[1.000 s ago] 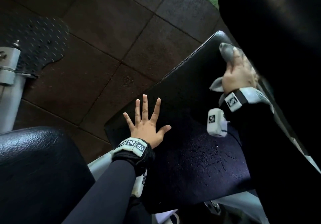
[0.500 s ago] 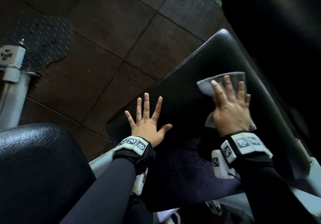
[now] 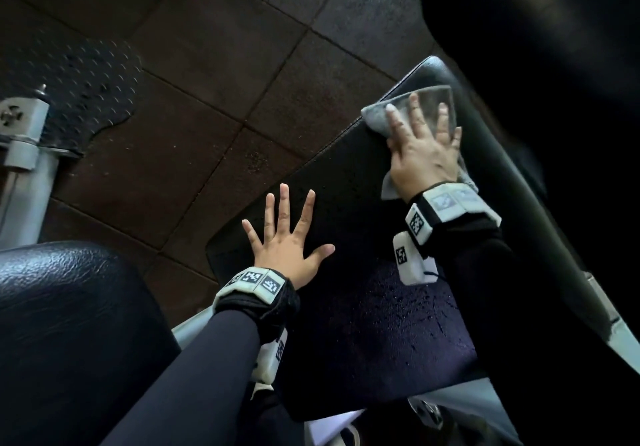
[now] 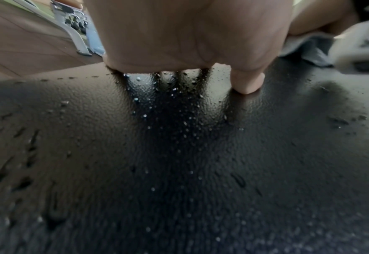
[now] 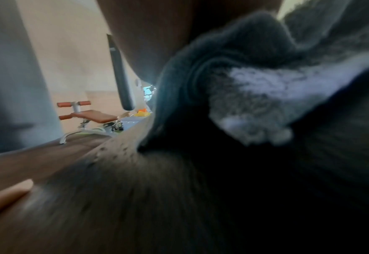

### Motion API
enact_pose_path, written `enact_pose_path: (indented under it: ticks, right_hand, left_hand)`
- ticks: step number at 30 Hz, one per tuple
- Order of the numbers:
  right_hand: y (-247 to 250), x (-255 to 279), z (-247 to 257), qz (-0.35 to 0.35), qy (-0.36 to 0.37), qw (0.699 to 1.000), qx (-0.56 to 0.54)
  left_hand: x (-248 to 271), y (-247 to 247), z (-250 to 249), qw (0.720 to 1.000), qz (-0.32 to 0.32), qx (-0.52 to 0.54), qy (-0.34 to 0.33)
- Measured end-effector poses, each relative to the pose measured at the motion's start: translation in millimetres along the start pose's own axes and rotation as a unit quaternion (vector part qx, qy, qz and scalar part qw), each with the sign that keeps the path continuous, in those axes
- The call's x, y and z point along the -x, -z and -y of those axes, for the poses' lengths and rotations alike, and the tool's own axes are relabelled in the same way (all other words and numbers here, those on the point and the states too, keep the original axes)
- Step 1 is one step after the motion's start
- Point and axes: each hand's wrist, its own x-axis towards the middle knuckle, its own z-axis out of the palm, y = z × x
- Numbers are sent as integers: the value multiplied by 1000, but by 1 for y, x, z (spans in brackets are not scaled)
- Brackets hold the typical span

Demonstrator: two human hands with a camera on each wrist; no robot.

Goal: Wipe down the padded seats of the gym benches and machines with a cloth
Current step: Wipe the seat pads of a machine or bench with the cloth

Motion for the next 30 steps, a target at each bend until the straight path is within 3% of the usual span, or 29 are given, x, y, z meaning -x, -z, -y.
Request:
enact_pose_path:
  ticks: [4, 9, 20, 26, 30]
  right_hand:
    - [-7, 32, -8, 20, 79, 997, 3]
    - [-15, 68, -28, -1, 100, 994, -34]
    - [-50, 189, -93, -76, 53, 995, -35]
    - [-55, 246, -125, -39, -31, 997, -56]
    - [-51, 243, -131, -16, -76, 996, -40]
  left_hand:
    - [-1, 0, 0, 1000, -2, -3, 2]
    - [-1, 1, -1, 1000, -9, -15, 6]
    - [11, 0, 3, 997, -60, -43, -1]
    - [12, -3, 8, 996, -85, 0, -13]
    - [10, -3, 6, 996, -85, 2, -11]
